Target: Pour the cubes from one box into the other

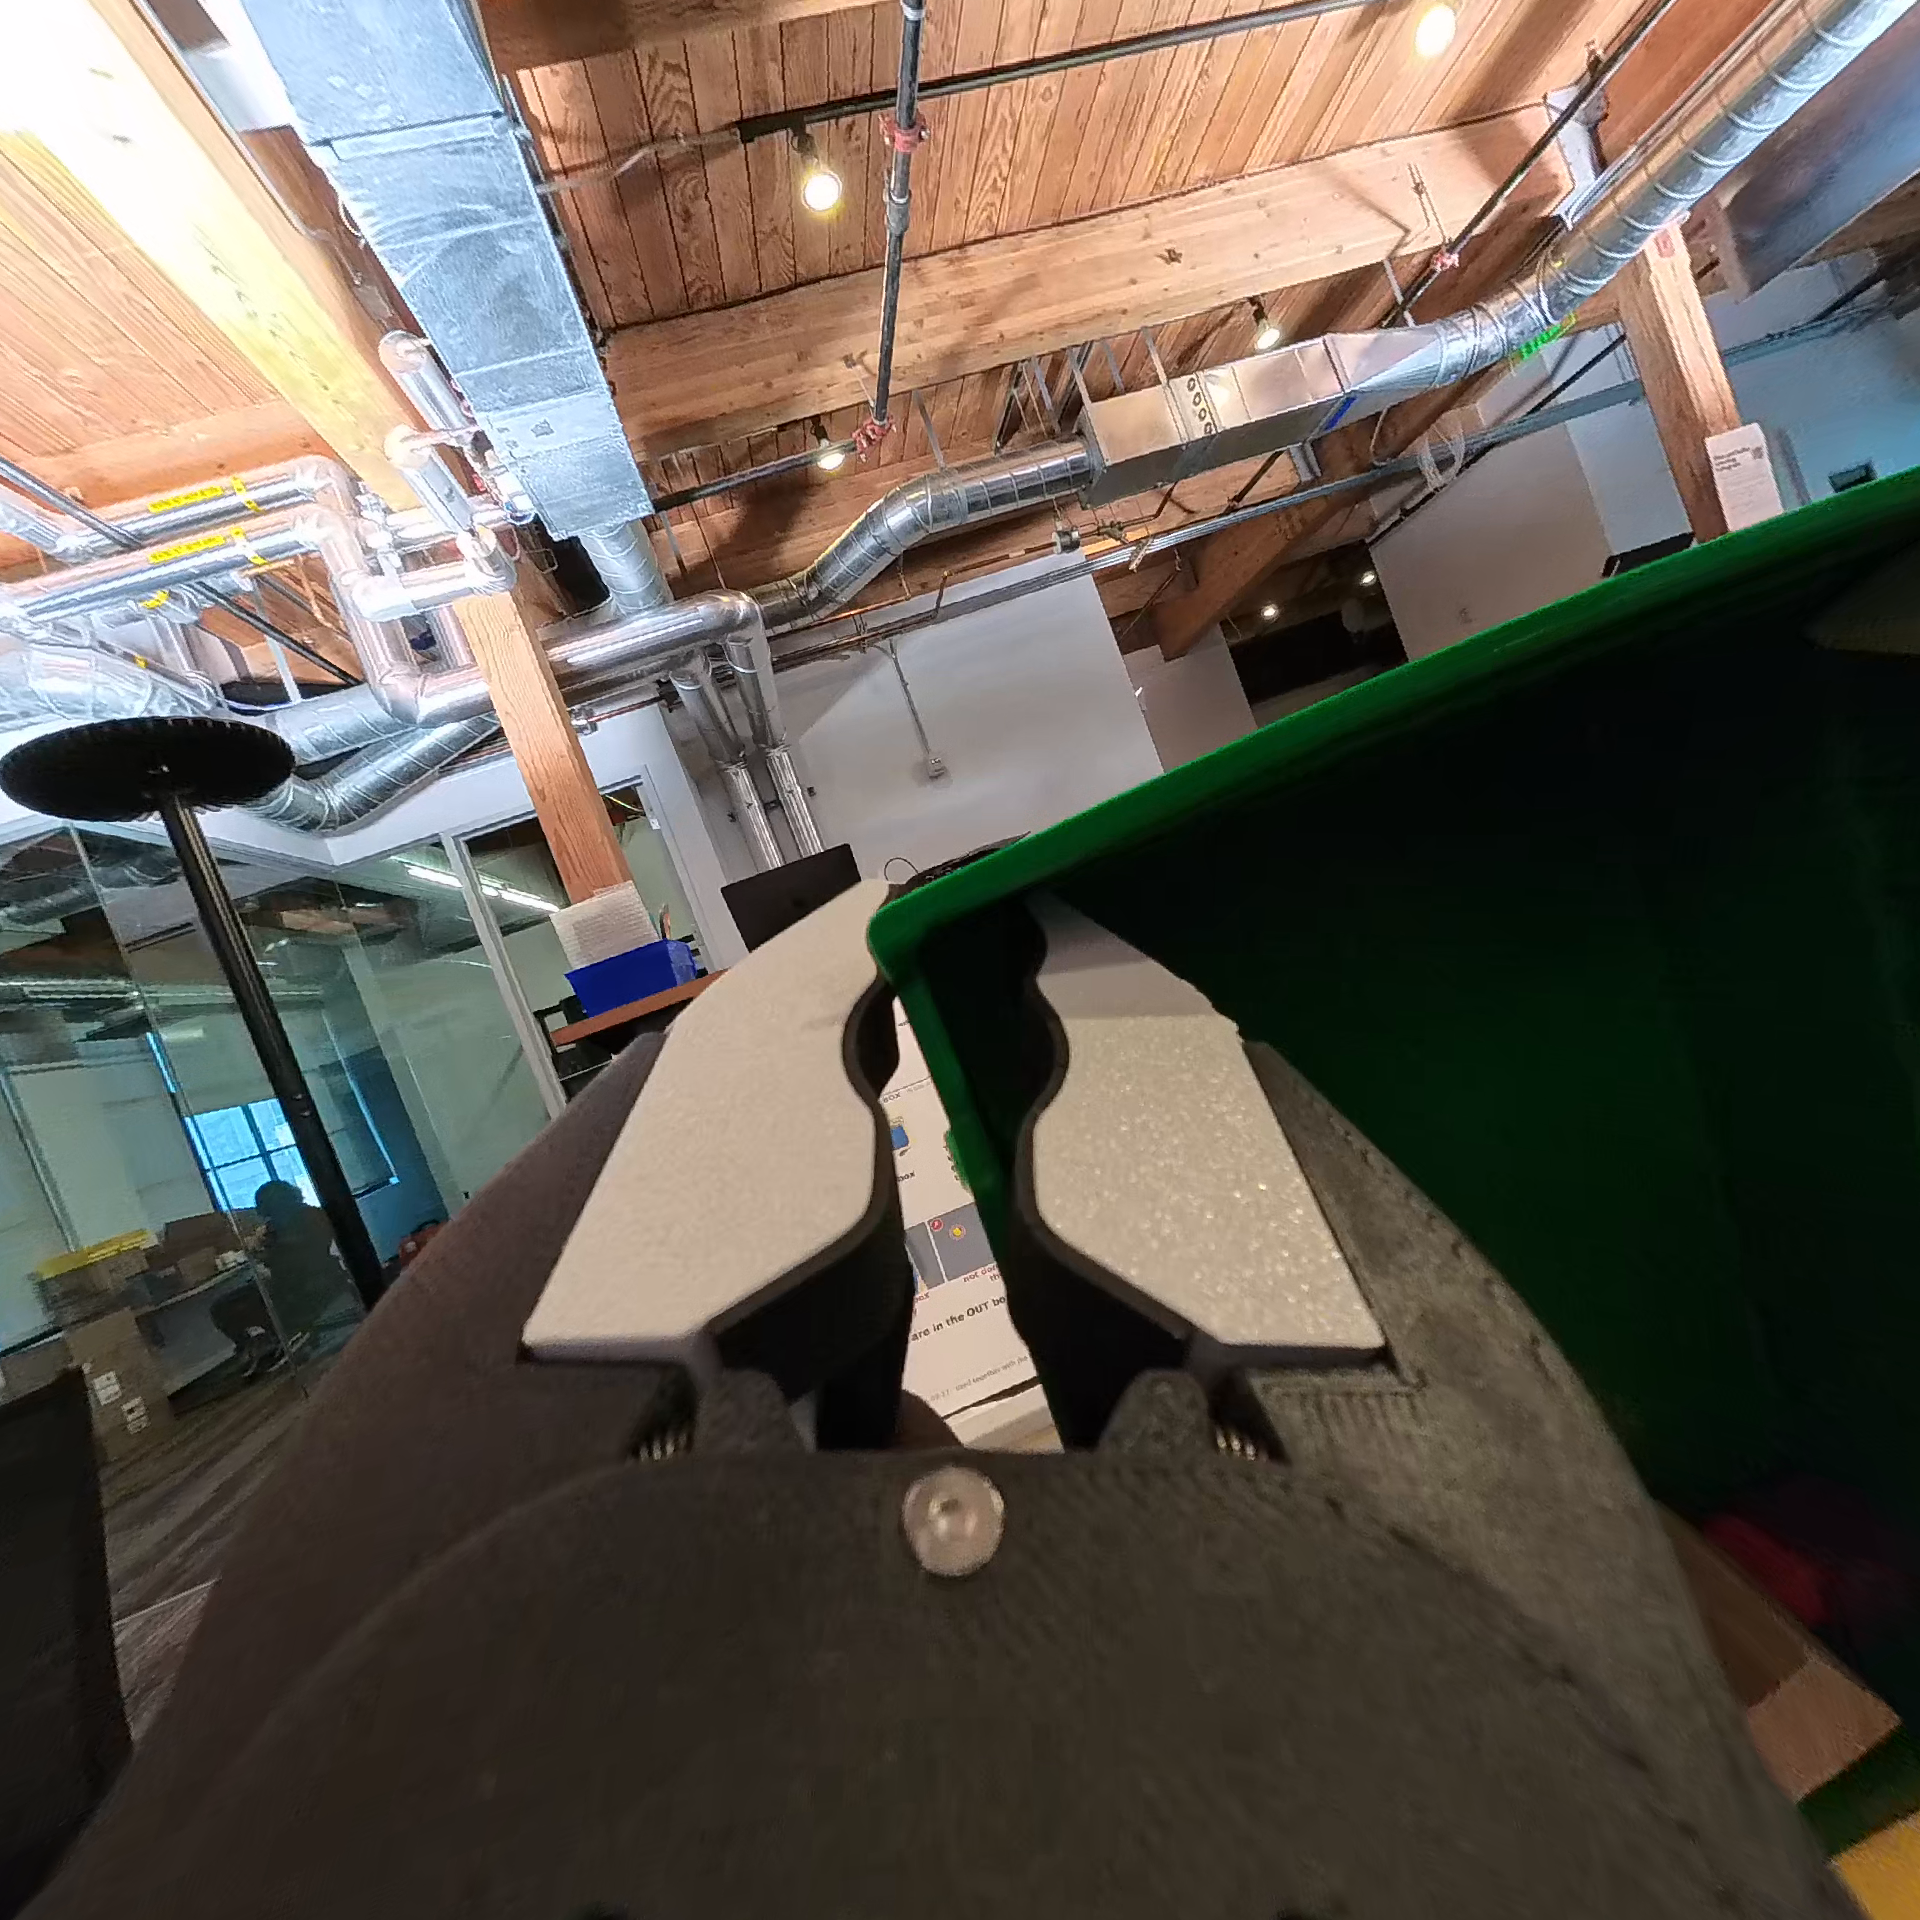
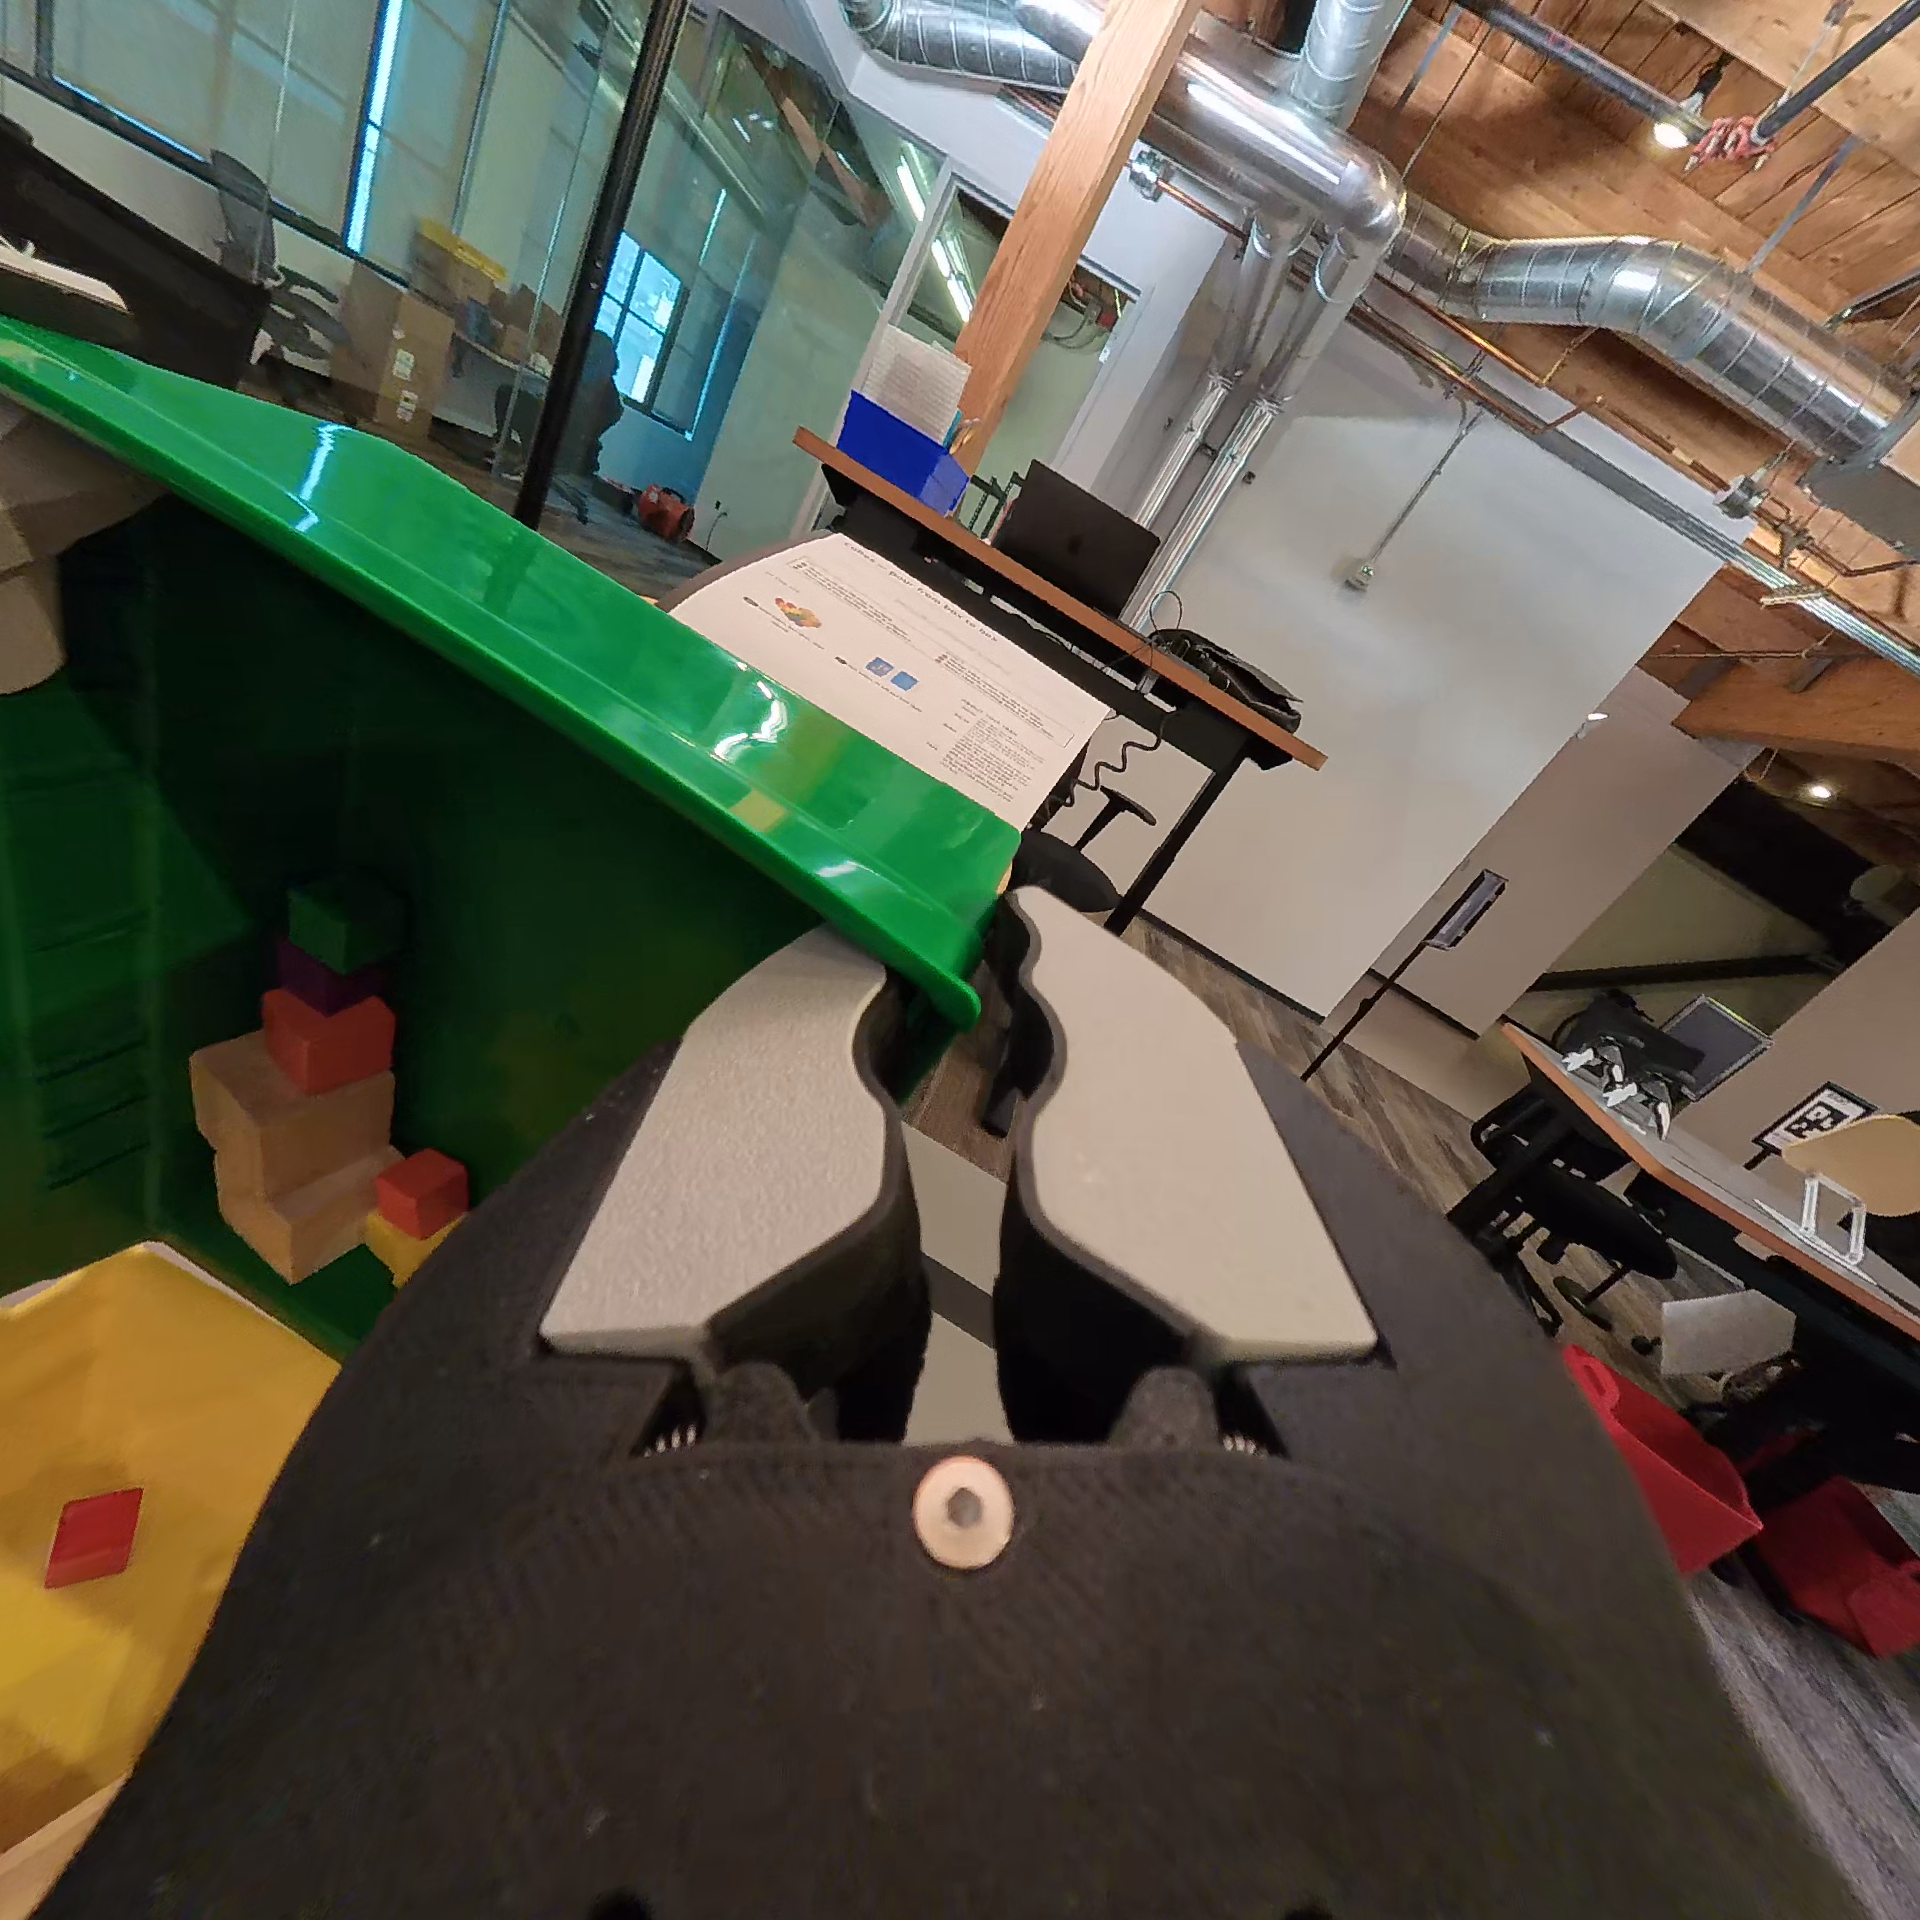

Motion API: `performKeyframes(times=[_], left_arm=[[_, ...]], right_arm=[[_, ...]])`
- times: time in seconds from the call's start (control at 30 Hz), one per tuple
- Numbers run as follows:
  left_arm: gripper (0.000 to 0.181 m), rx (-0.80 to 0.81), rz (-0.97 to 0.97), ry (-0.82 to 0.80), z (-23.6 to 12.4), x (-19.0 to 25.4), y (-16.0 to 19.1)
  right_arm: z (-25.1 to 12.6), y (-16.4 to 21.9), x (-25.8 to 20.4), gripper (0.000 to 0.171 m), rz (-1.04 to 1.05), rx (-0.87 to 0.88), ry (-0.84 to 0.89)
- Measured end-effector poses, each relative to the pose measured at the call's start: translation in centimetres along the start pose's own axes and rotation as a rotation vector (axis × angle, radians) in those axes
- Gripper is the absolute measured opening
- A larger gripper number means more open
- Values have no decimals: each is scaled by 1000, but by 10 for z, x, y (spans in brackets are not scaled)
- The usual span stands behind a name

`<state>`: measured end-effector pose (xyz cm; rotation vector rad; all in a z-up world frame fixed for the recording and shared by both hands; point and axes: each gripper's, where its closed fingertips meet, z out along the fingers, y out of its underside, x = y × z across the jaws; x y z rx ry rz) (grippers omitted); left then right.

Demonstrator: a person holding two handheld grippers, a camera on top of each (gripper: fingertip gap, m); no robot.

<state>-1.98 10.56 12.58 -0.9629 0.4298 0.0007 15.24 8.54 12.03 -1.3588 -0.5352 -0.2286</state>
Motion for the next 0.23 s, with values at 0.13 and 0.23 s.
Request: performKeyframes(times=[0.13, 0.23], left_arm=[[17, 5, 2, -7, -2, 1, 0], [17, 15, 5, -16, -4, 1, -3]], right_arm=[[-1, 1, 0, 9, 6, 15, -7], [-1, 1, -1, 9, 18, 33, -19]])
